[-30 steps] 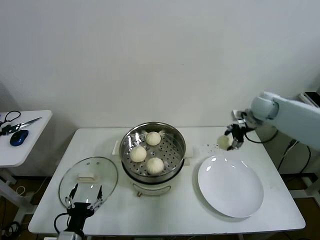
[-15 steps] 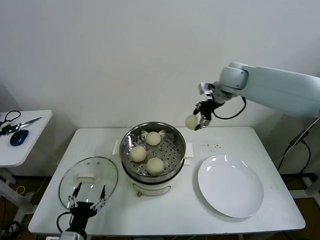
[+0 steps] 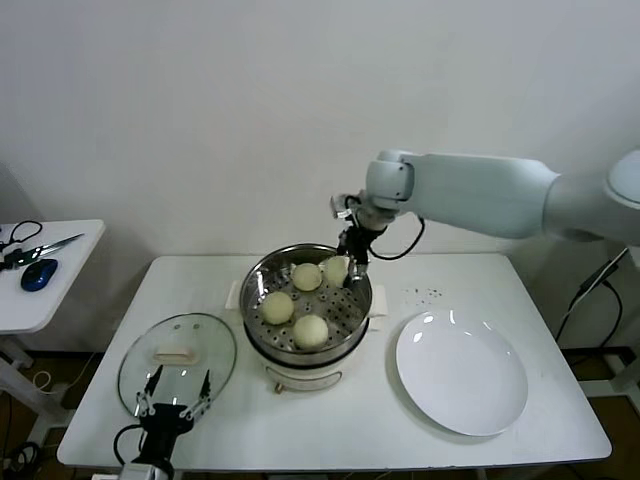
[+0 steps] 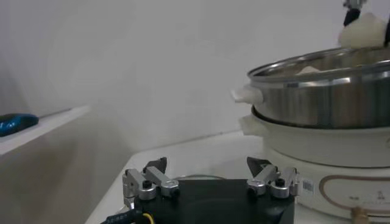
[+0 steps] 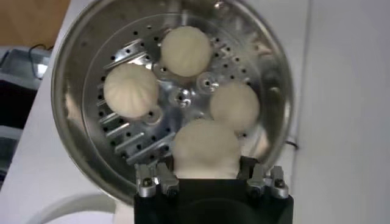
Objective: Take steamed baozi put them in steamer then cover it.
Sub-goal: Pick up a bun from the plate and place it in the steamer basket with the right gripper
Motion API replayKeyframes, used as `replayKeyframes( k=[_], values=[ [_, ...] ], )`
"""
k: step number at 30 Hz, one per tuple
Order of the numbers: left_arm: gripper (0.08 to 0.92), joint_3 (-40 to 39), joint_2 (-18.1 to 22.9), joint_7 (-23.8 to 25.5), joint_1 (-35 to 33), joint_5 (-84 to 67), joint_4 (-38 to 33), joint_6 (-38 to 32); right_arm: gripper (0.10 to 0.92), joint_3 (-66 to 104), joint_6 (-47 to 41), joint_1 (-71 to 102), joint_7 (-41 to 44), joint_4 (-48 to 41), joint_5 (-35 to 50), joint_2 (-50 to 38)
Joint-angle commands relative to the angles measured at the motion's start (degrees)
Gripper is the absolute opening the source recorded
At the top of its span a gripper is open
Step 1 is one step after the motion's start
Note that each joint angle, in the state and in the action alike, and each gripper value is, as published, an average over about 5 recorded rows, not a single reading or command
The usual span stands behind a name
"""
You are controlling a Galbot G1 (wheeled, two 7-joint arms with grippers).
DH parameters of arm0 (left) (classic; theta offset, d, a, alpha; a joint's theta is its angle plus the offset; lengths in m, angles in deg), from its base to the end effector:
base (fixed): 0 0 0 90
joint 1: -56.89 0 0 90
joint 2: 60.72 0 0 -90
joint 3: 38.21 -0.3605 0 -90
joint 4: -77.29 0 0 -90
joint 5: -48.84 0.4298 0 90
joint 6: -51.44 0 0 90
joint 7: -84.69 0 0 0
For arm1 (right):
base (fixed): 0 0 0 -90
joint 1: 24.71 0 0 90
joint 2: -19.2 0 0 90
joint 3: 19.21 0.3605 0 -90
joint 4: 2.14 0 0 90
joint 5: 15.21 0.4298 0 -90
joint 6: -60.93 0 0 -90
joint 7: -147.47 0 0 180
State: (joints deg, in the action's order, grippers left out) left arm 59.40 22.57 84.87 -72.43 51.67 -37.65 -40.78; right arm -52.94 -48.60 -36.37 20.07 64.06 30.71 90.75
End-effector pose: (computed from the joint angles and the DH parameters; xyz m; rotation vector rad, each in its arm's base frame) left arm 0.1898 0.0722 -0.3778 0.0543 -2.9181 -0.3227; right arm 0.6415 0.1413 -0.0906 1.4692 -1.3695 1.3484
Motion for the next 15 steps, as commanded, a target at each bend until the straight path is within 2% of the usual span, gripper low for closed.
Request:
replayKeyframes(
  k=[1,15],
  values=[
    [0.823,0.2,0.2,-0.1,0.2,-0.3,0.4,0.0,0.687,-1.5,-0.3,4.7,-0.5,-1.4,-0.7,4.4],
    [0.823,0.3,0.0,0.0,0.7,-0.4,0.7,0.2,0.698,-0.6,0.0,6.0,-0.4,-4.0,-2.3,4.1]
  ],
)
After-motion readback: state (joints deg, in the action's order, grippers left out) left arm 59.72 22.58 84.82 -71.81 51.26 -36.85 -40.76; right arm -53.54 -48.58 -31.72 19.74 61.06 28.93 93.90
